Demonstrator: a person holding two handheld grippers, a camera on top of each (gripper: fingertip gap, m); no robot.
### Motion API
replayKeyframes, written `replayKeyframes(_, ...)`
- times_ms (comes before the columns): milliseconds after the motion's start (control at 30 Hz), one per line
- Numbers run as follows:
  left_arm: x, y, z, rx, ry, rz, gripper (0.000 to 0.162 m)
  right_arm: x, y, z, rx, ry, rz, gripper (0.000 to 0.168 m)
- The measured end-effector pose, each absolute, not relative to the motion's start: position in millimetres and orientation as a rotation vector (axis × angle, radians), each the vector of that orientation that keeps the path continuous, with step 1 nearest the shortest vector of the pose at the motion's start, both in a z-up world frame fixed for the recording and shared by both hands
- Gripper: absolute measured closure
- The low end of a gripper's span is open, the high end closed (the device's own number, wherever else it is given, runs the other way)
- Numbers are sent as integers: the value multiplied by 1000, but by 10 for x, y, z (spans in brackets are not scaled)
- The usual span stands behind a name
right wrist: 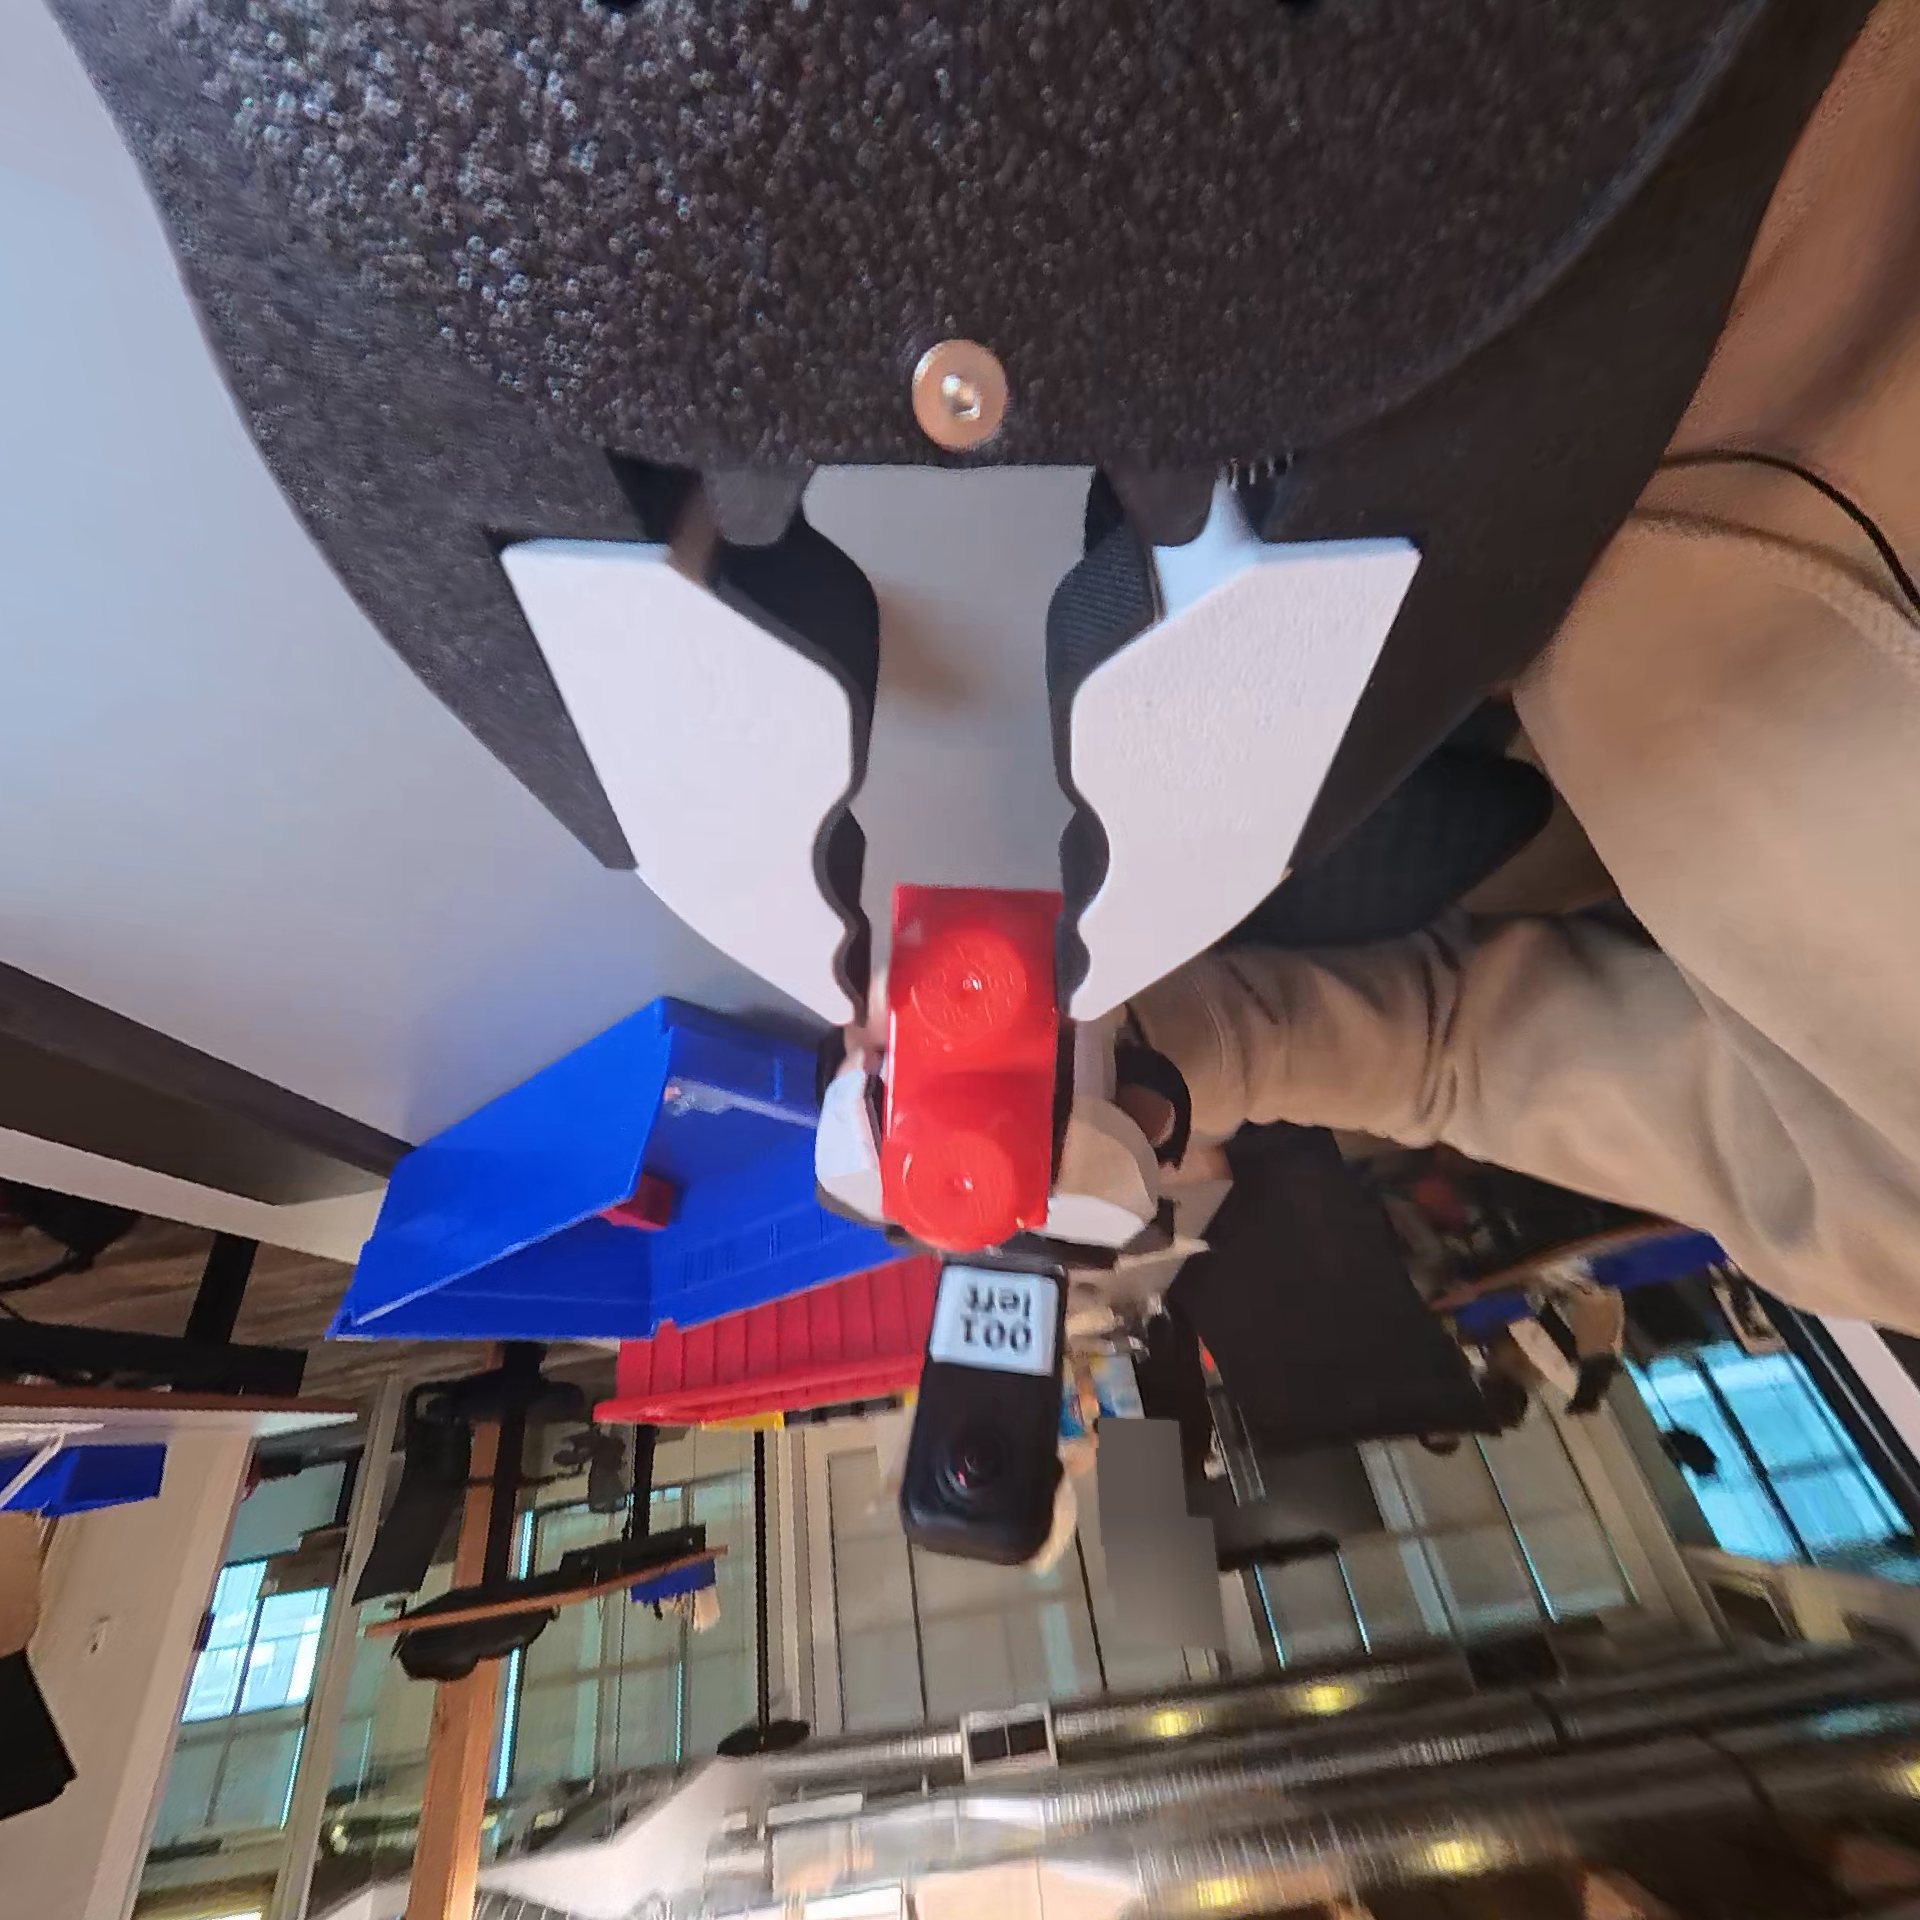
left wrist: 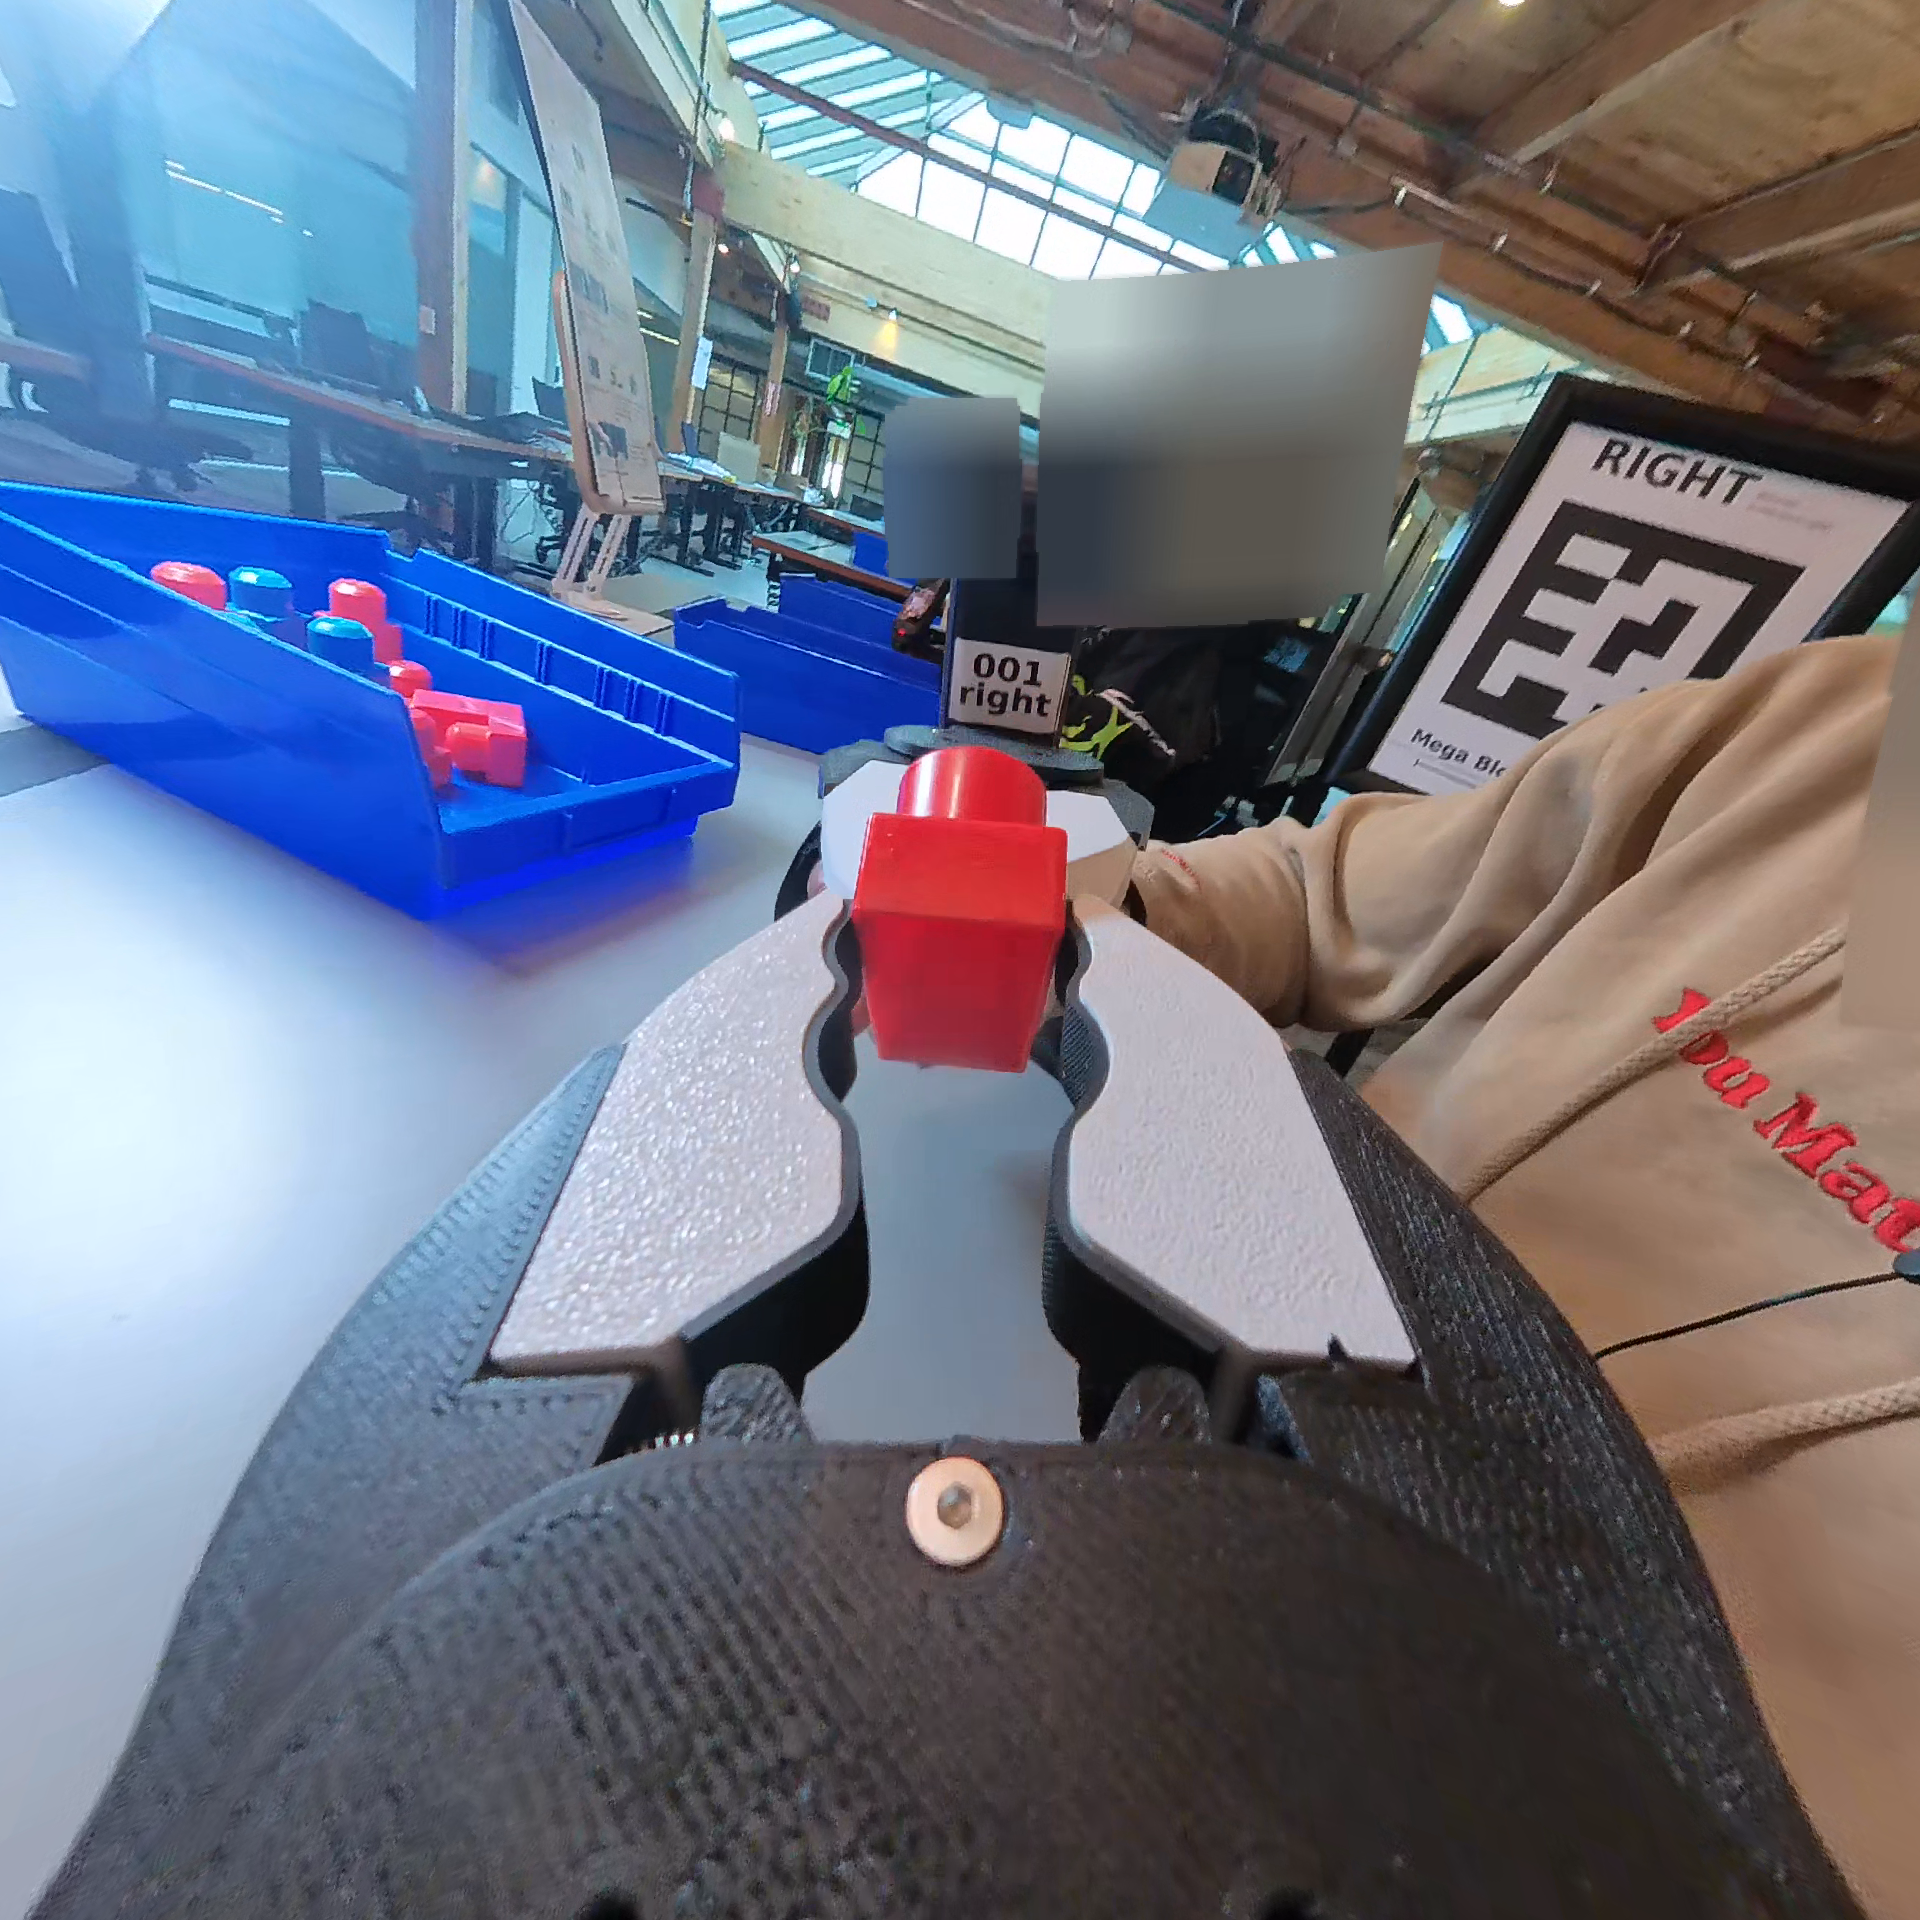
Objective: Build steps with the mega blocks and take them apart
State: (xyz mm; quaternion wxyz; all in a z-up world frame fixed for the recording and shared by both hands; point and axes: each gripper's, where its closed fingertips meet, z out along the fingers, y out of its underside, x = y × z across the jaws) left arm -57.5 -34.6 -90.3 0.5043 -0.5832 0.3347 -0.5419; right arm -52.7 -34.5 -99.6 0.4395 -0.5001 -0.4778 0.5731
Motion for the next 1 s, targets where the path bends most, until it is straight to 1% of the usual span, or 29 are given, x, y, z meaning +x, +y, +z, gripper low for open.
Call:
replayKeyframes(100,-697,-268,-912,-1444,844,-1158,126,-494,-184,-1183,-1344,-1344,1267,124)
replayKeyframes(200,-885,-140,-1052,-1517,925,-879,126,-473,56,-1542,-1525,-1531,991,114)
replayKeyframes(267,-976,-80,-1198,-1570,972,-769,126,-507,90,-1790,-1626,-1665,847,107)
replayKeyframes(333,-1007,-52,-1354,-1620,1001,-763,126,-598,93,-1975,-1676,-1743,739,108)
replayKeyframes(367,-1013,-40,-1437,-1642,1017,-765,126,-637,112,-2069,-1699,-1769,675,112)
replayKeyframes(400,-1020,-32,-1515,-1657,1036,-763,126,-654,134,-2172,-1724,-1799,608,123)
replayKeyframes(433,-1029,-22,-1571,-1668,1046,-764,126,-659,152,-2261,-1735,-1827,554,131)
replayKeyframes(467,-1039,-10,-1600,-1677,1042,-773,126,-672,167,-2286,-1714,-1832,538,131)
replayKeyframes(533,-1060,3,-1597,-1677,1023,-801,126,-649,227,-2187,-1668,-1790,556,132)
replayKeyframes(567,-1067,5,-1575,-1670,1011,-814,126,-638,248,-2056,-1635,-1741,616,132)
replayKeyframes(700,-1036,-12,-1449,-1626,964,-879,126,-562,260,-1087,-1356,-1338,1073,132)
replayKeyframes(767,-977,-53,-1367,-1592,942,-938,126,-485,213,-762,-1238,-1187,1243,132)
replayKeyframes(833,-899,-115,-1291,-1557,938,-985,126,-511,116,-740,-1212,-1163,1335,132)
replayKeyframes(1000,-819,-205,-1128,-1490,909,-1025,126,-758,-214,-1221,-1279,-1360,1350,132)
